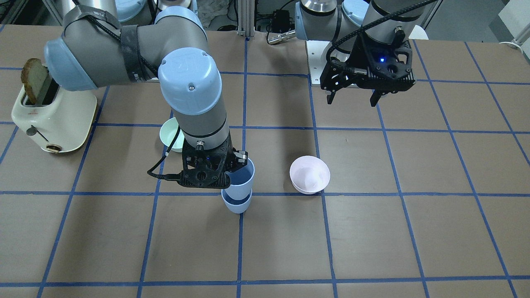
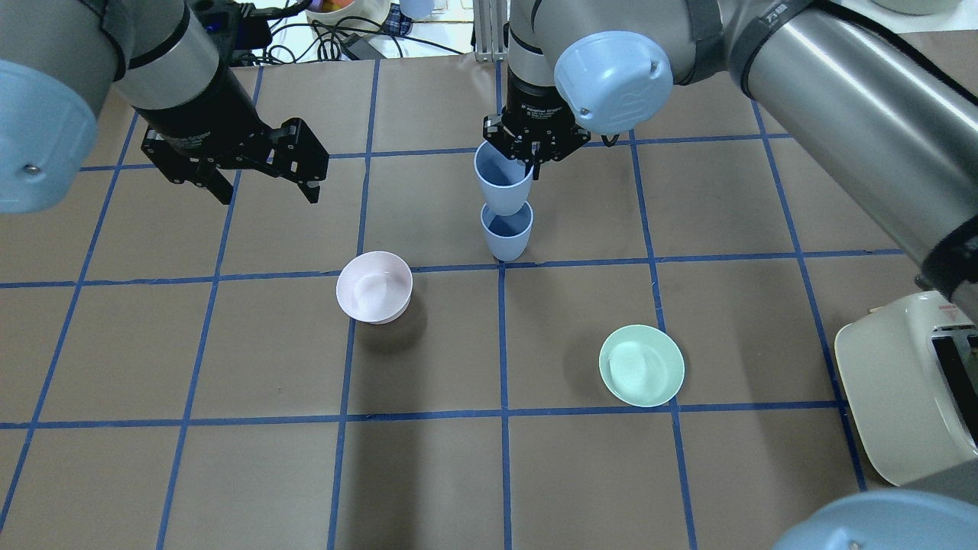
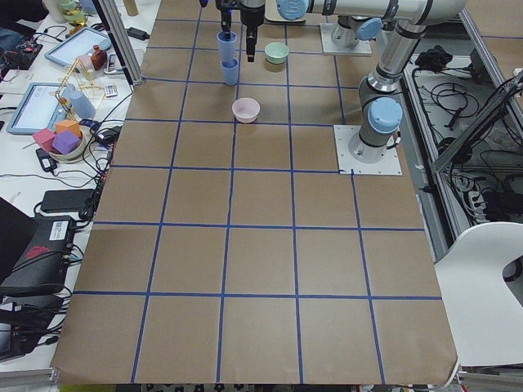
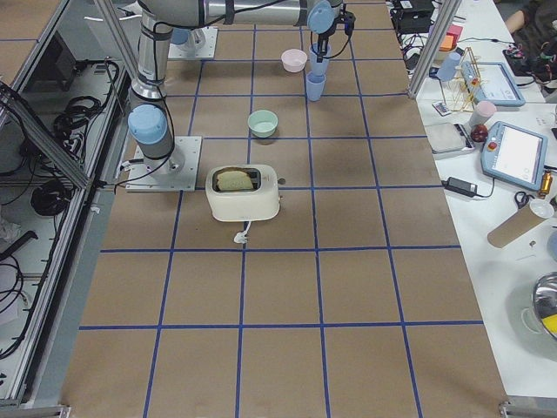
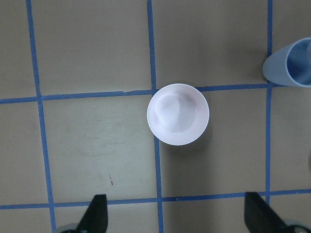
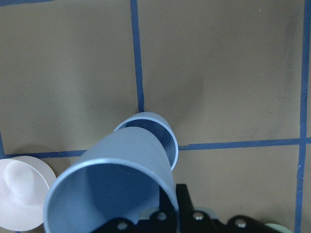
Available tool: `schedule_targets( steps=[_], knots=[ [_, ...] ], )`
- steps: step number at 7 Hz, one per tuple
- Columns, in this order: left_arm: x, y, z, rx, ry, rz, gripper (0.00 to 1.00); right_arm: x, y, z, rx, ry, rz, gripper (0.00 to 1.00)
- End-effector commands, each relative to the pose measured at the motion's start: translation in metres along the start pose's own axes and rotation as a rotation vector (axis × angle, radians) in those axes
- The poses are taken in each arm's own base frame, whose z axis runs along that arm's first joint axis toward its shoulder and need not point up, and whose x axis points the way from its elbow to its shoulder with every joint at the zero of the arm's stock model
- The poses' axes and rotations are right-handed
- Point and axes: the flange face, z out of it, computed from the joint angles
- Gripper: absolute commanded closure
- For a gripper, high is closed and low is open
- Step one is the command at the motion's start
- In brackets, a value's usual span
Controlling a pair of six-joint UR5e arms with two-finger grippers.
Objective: Stack blue cups with both arms
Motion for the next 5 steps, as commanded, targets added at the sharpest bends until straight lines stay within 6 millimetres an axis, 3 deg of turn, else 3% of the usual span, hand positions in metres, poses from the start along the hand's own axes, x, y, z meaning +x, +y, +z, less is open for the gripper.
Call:
schedule_targets(
  steps=[1, 3, 5],
  knots=[
    [0.0, 0.0, 0.0, 0.0, 0.001, 0.0, 0.0, 0.001, 0.004, 0.014, -0.027, 0.006, -0.005, 1.0],
    [0.0, 0.0, 0.0, 0.0, 0.001, 0.0, 0.0, 0.005, -0.002, 0.016, 0.021, 0.005, -0.006, 1.0],
    [0.0, 0.0, -0.001, 0.001, -0.001, 0.0, 0.0, 0.006, 0.003, 0.032, 0.001, -0.004, 0.007, 1.0]
  ],
)
